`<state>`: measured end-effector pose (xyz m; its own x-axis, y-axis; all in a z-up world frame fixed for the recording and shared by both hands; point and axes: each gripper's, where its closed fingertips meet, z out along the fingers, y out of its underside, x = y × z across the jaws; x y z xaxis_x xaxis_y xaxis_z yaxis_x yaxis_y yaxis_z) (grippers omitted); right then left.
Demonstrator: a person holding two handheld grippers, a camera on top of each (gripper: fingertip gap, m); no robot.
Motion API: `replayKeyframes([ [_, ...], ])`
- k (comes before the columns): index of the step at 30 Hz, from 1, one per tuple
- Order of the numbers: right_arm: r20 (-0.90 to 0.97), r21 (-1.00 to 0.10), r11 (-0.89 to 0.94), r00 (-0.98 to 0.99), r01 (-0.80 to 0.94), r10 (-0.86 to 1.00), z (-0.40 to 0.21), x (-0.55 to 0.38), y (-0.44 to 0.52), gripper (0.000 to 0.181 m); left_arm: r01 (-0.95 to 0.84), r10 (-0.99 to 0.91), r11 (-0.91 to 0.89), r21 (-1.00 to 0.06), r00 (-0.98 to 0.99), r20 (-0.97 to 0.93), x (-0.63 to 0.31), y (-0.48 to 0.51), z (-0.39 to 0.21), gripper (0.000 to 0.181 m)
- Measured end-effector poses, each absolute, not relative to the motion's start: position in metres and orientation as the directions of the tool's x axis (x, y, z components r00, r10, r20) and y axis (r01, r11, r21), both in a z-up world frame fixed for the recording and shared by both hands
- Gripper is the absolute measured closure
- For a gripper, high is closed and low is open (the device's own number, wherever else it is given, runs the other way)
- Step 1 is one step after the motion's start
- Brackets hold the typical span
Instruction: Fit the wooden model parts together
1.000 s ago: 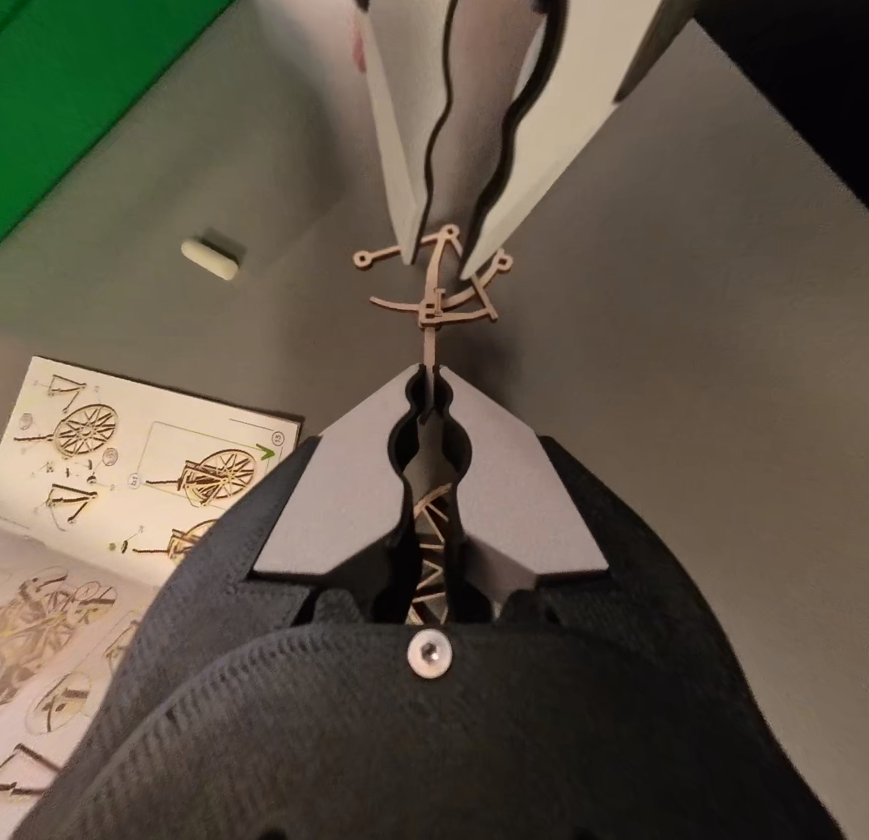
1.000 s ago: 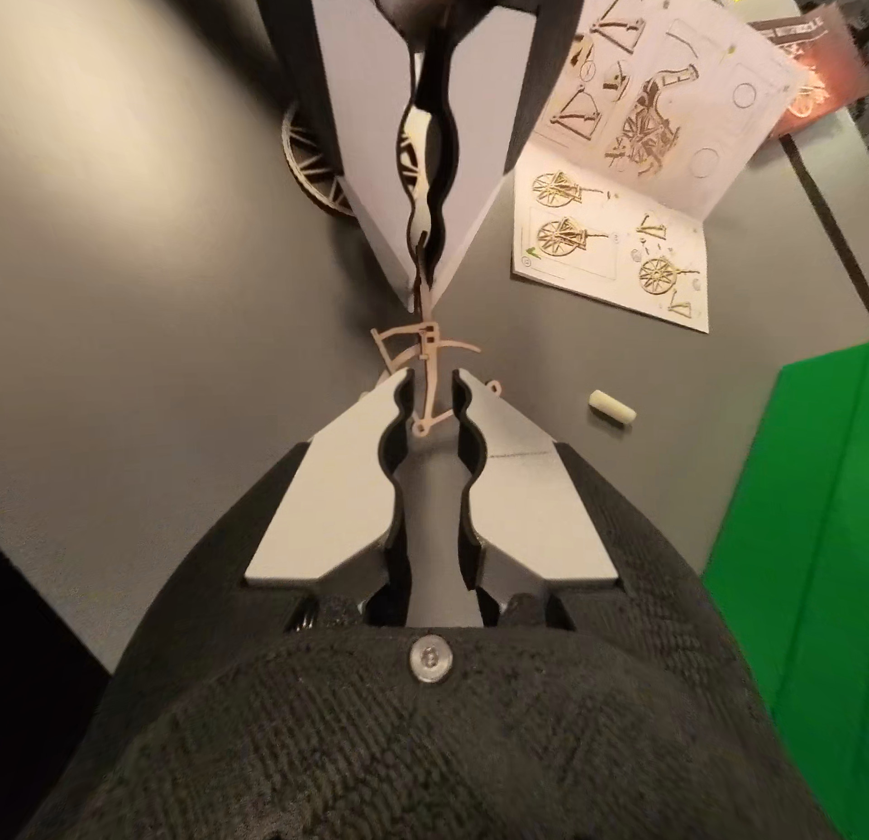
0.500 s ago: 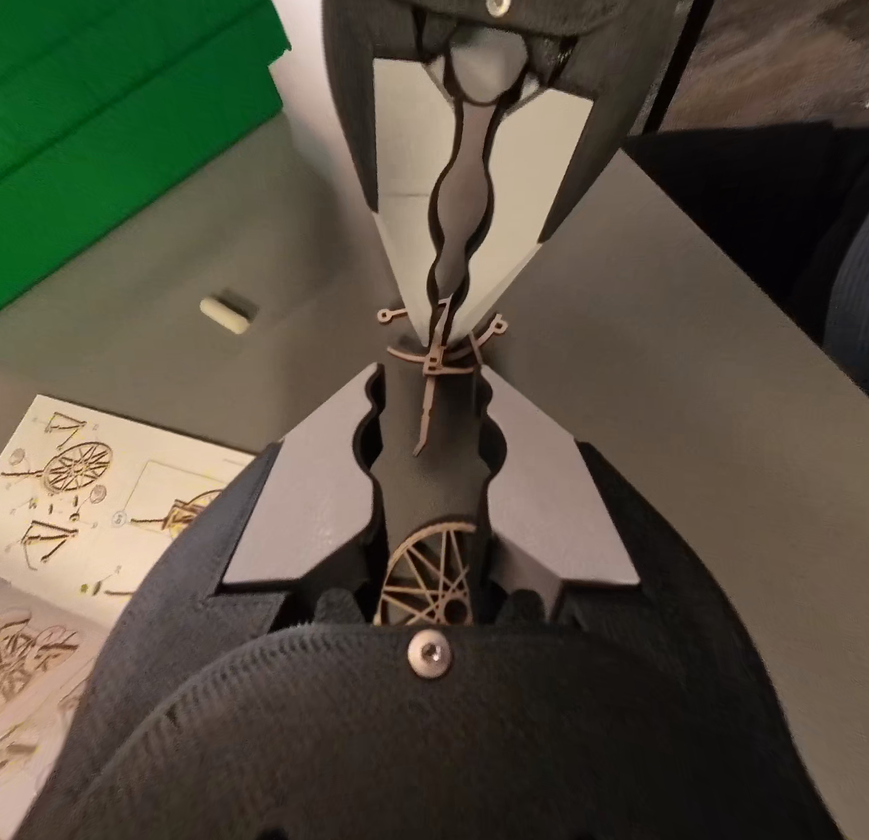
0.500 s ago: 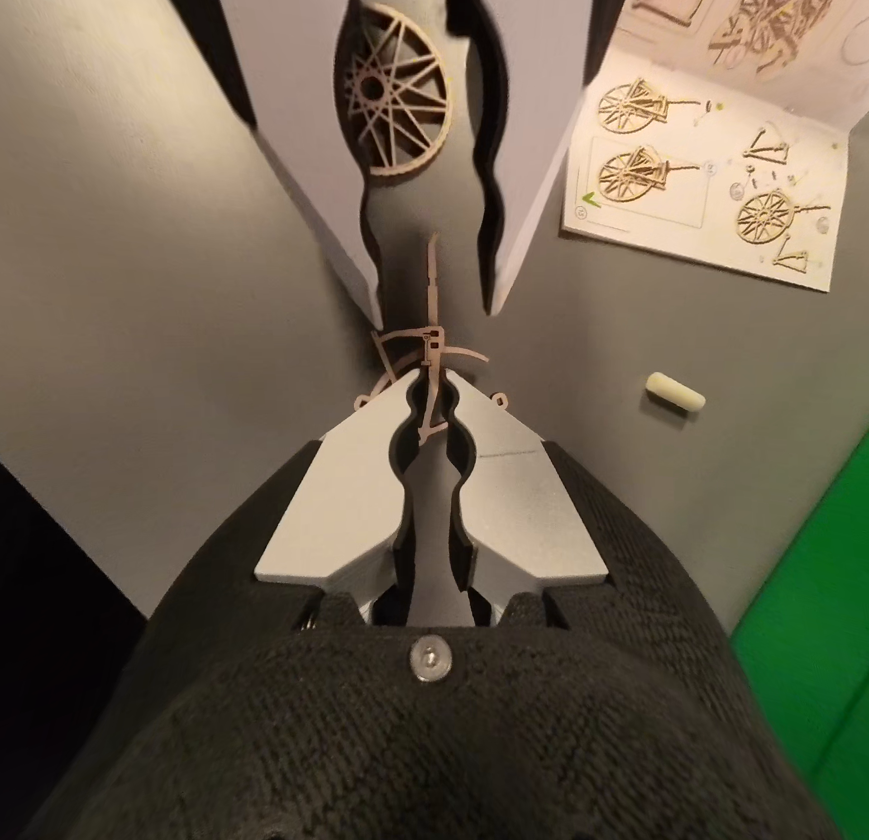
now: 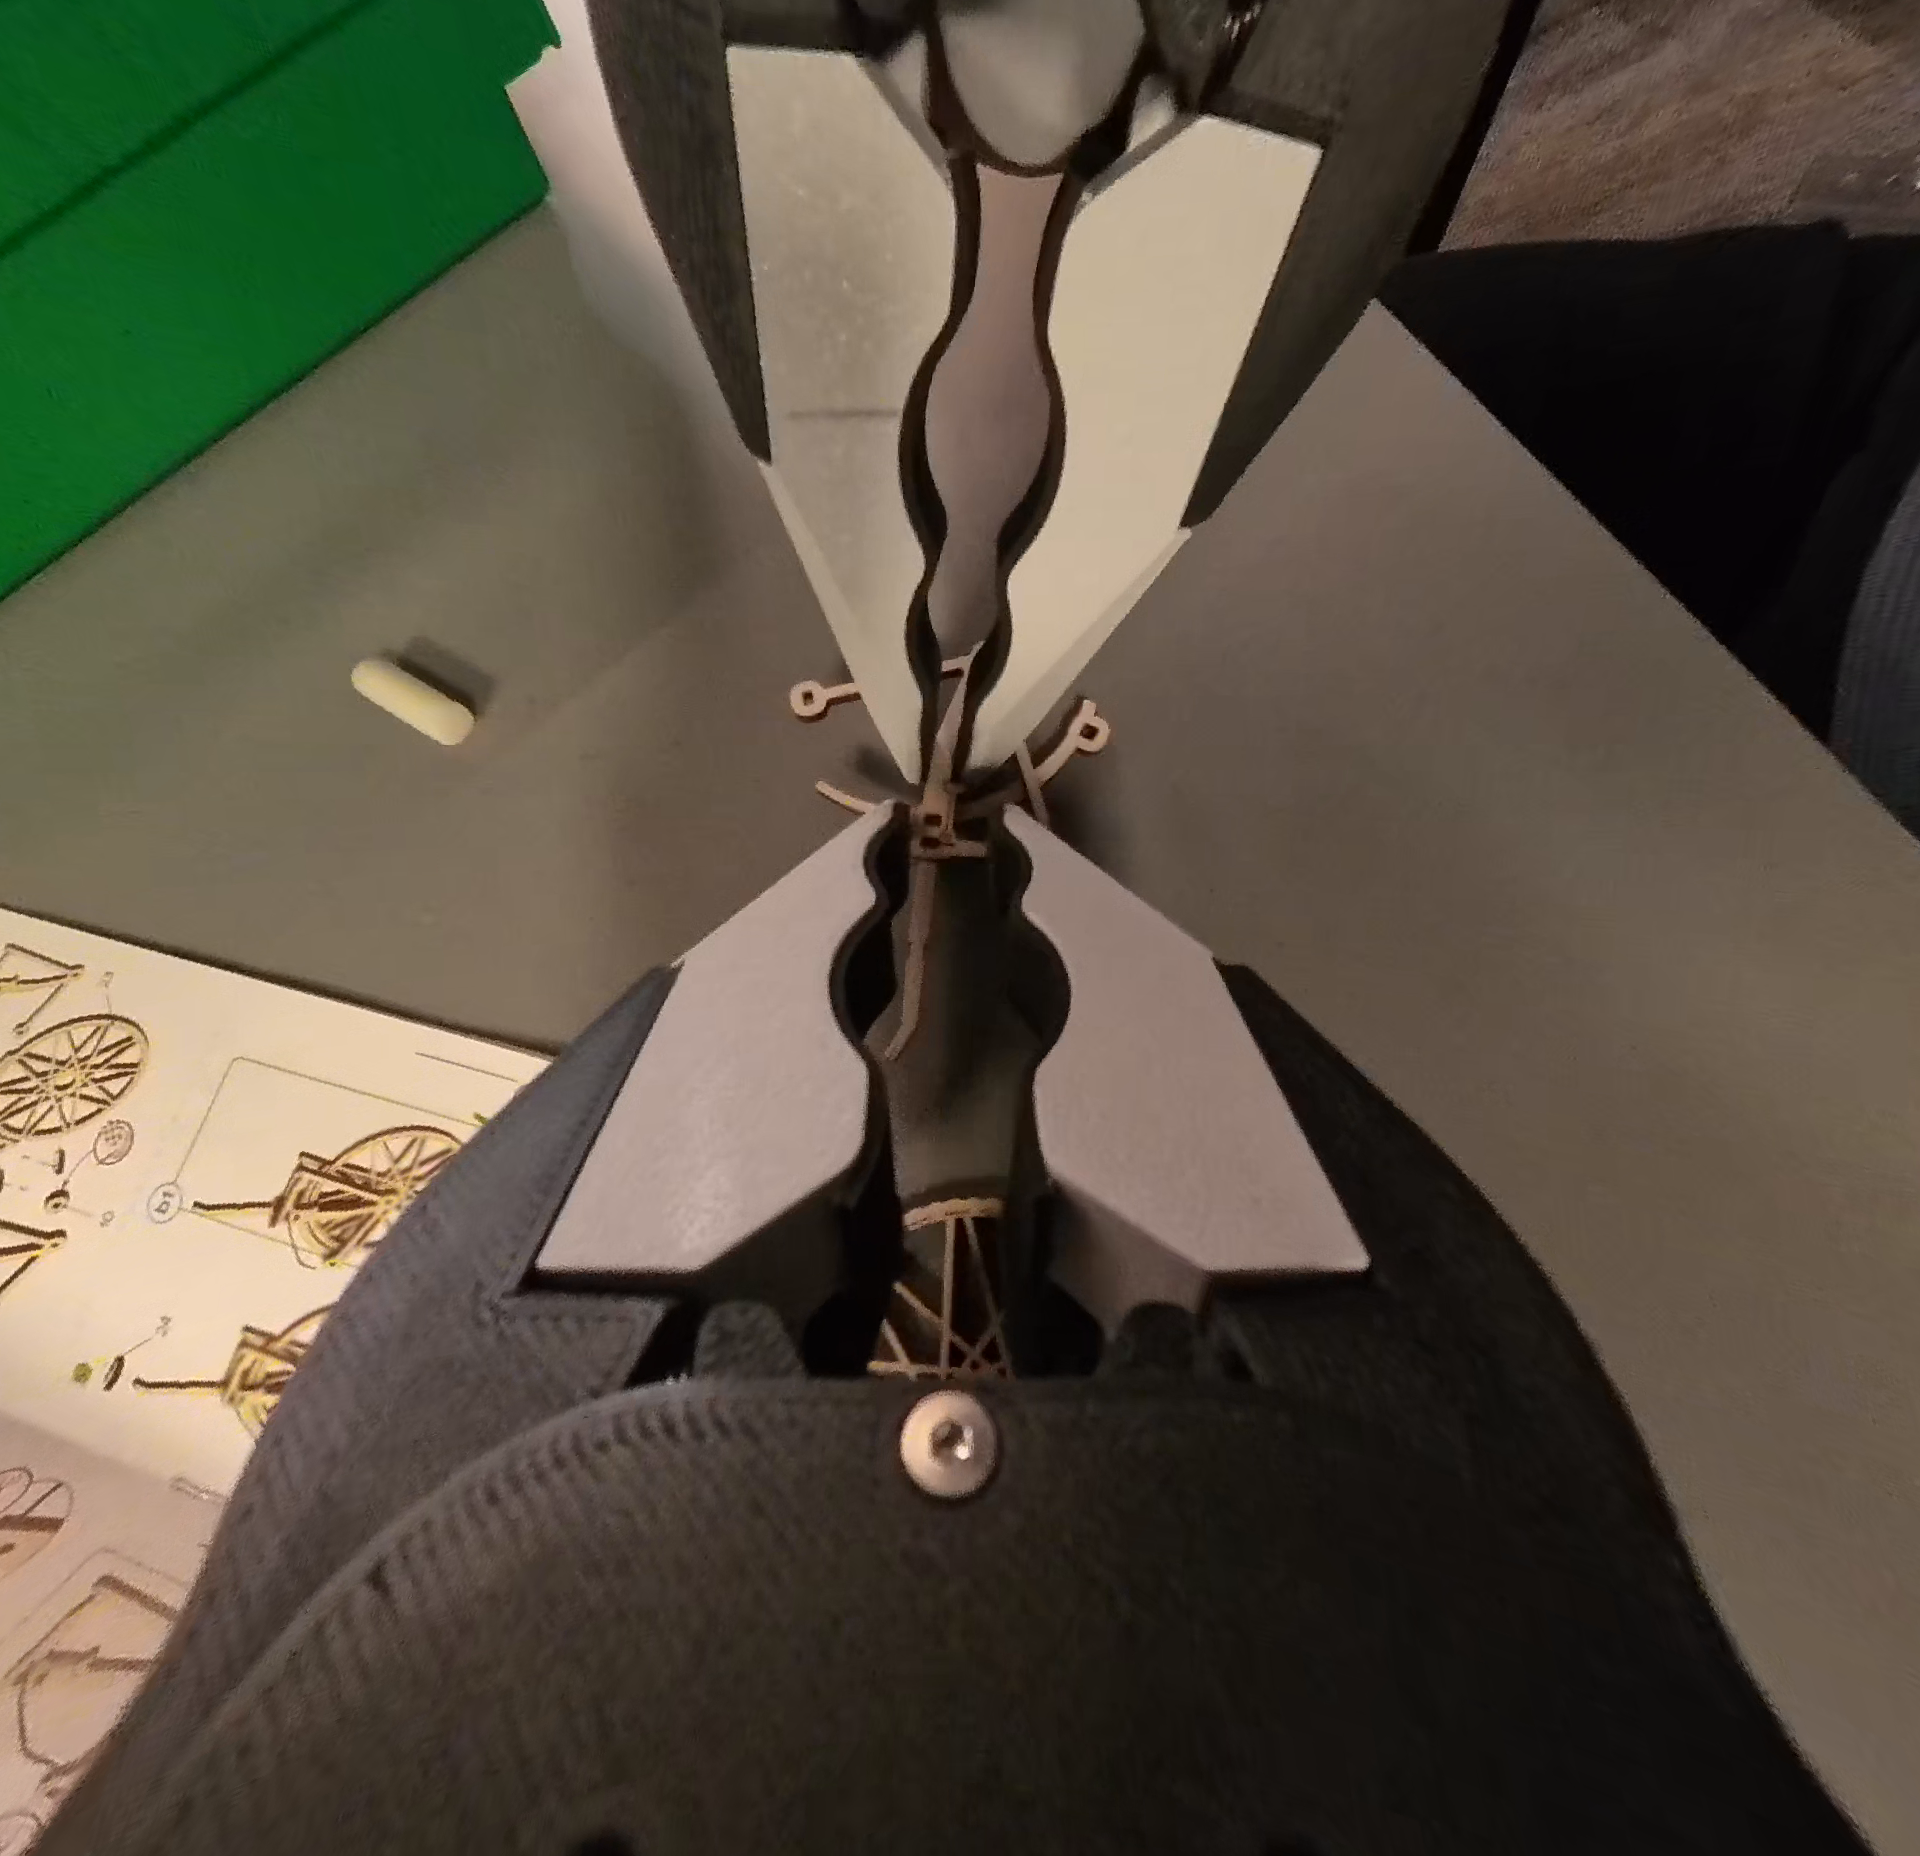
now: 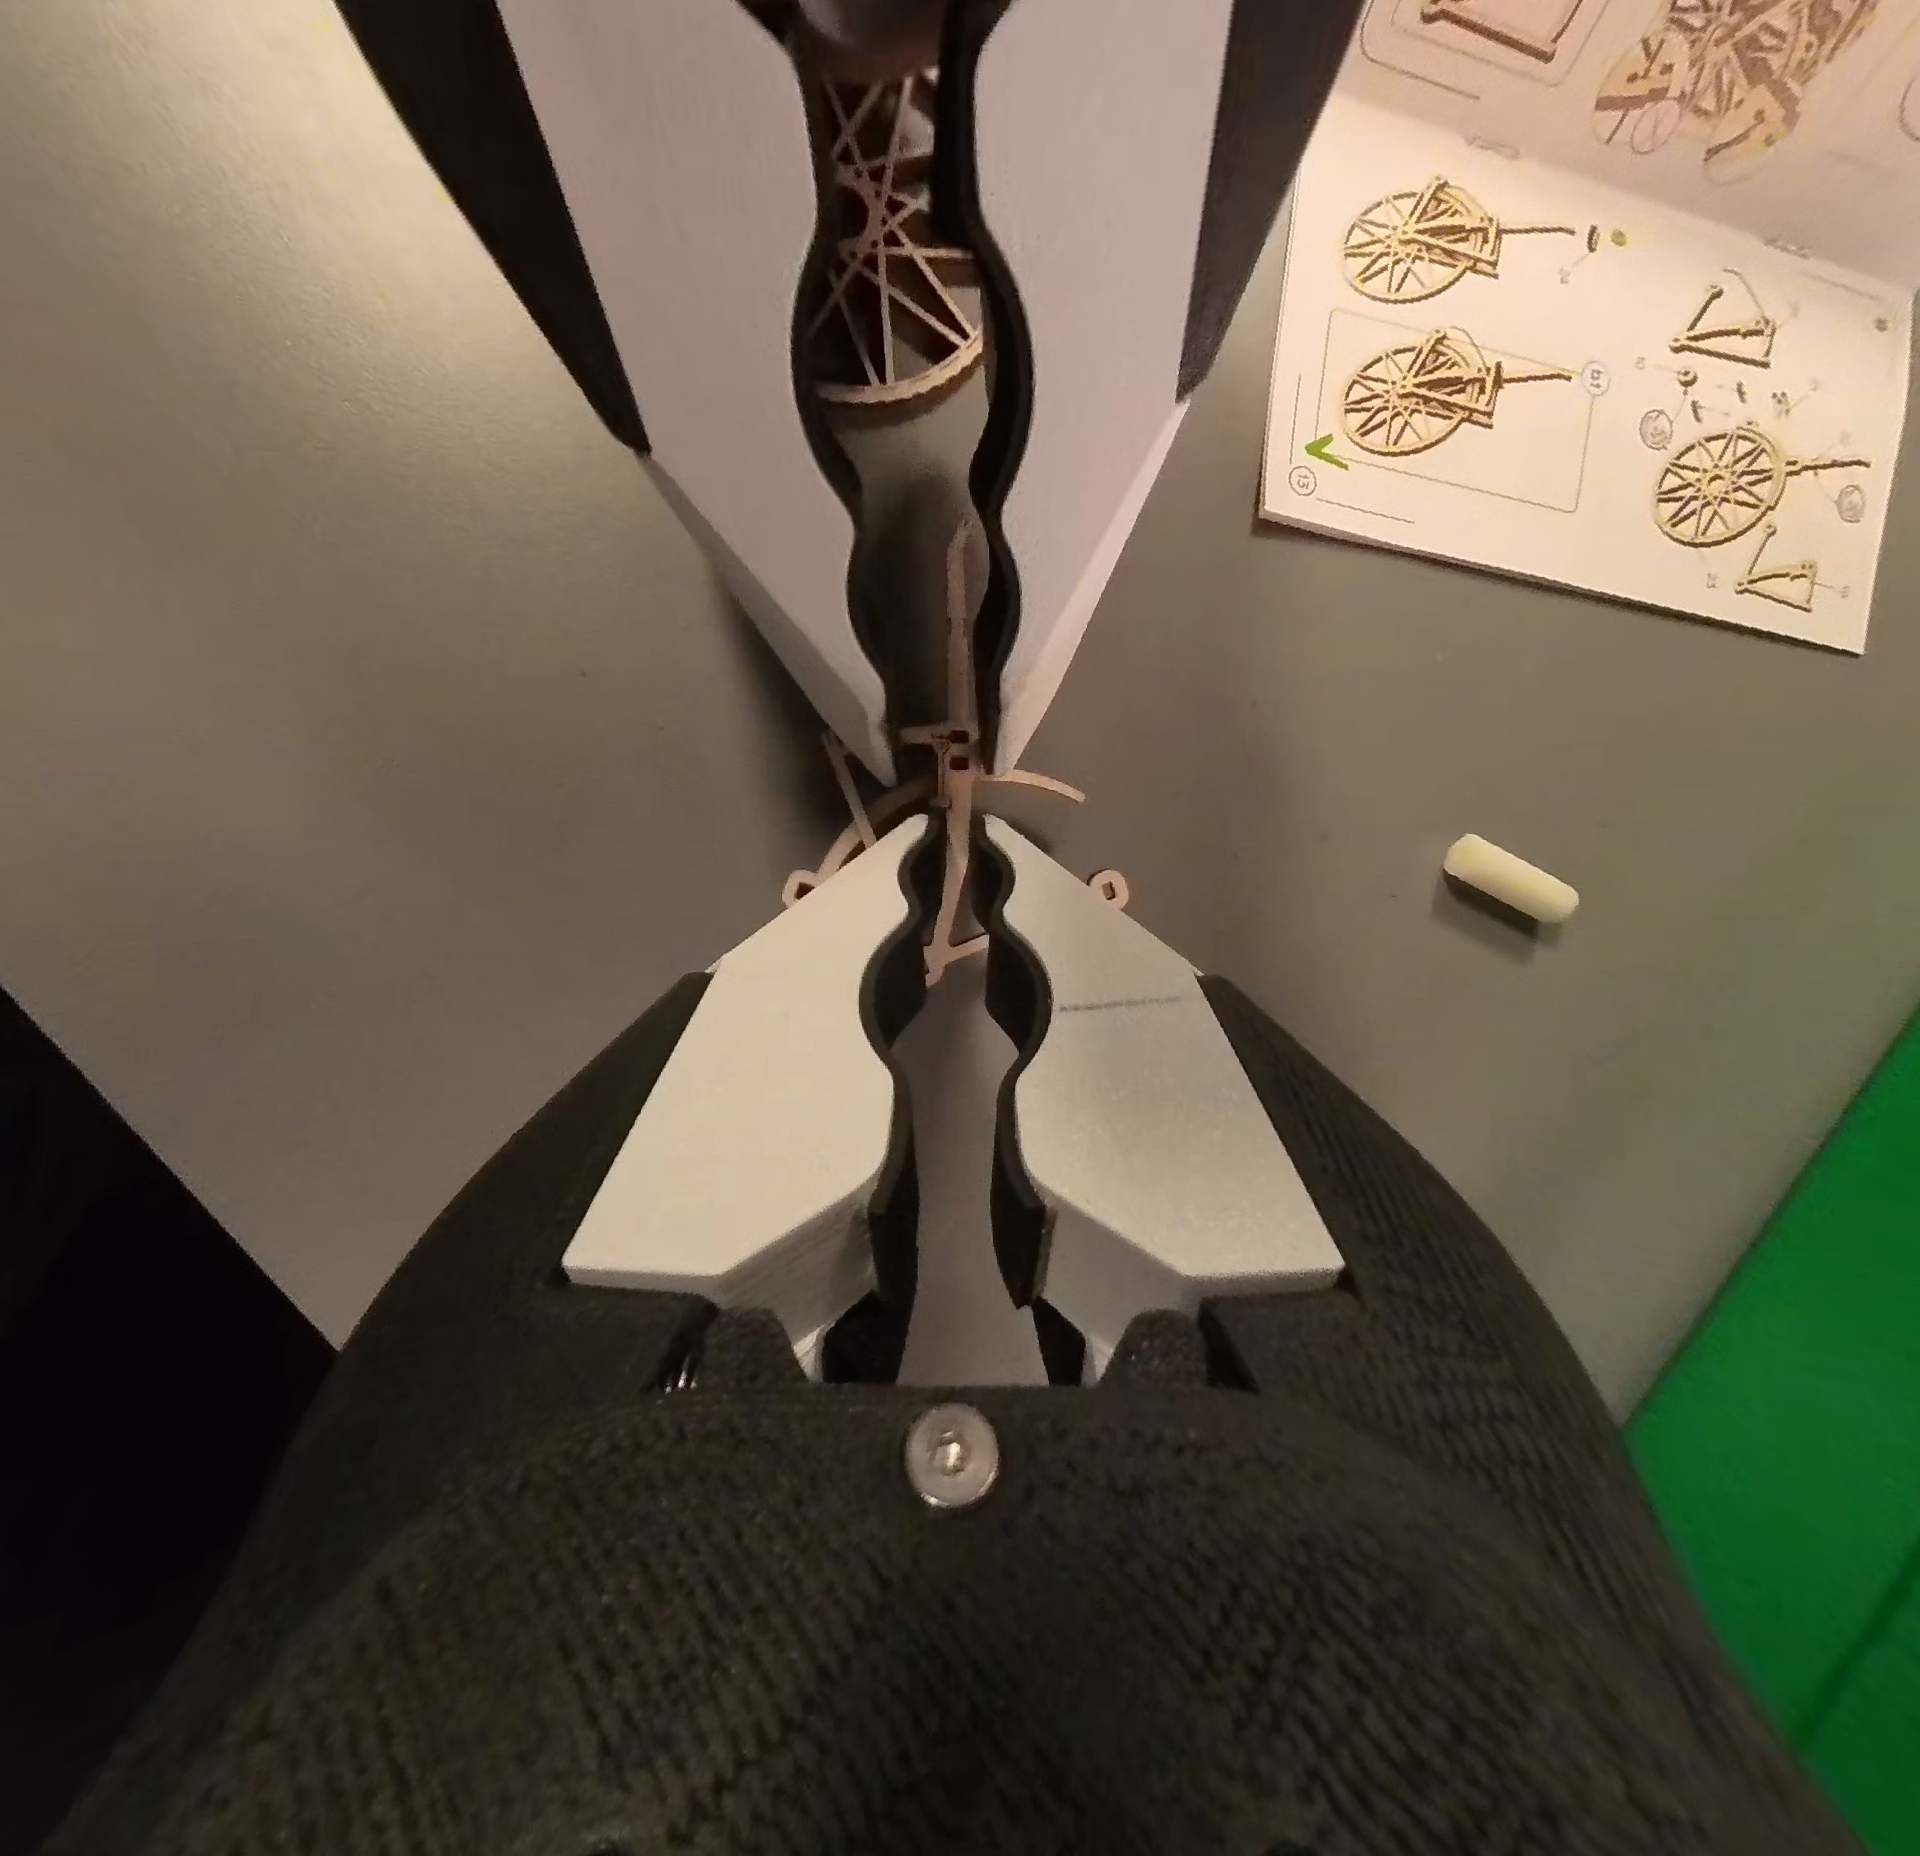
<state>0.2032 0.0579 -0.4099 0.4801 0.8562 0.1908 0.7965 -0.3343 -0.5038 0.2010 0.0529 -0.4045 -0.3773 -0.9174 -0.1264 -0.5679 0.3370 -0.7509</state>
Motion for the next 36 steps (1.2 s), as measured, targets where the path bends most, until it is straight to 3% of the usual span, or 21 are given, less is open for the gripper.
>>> replayKeyframes([
  [16,0.15,-0.513,-0.346,0.479,0.786,0.865,-0.4108,0.2023,0.0573,0.18,-0.561,-0.93,0.262,-0.785,-0.363,-0.052,0.2009,0.0557,-0.4051,0.173],
  [36,0.097,-0.431,-0.386,0.467,0.816,0.879,-0.4119,0.2025,0.0572,0.18,-0.554,-0.928,0.282,-0.783,-0.366,-0.075,0.2,0.0562,-0.4065,0.173],
])
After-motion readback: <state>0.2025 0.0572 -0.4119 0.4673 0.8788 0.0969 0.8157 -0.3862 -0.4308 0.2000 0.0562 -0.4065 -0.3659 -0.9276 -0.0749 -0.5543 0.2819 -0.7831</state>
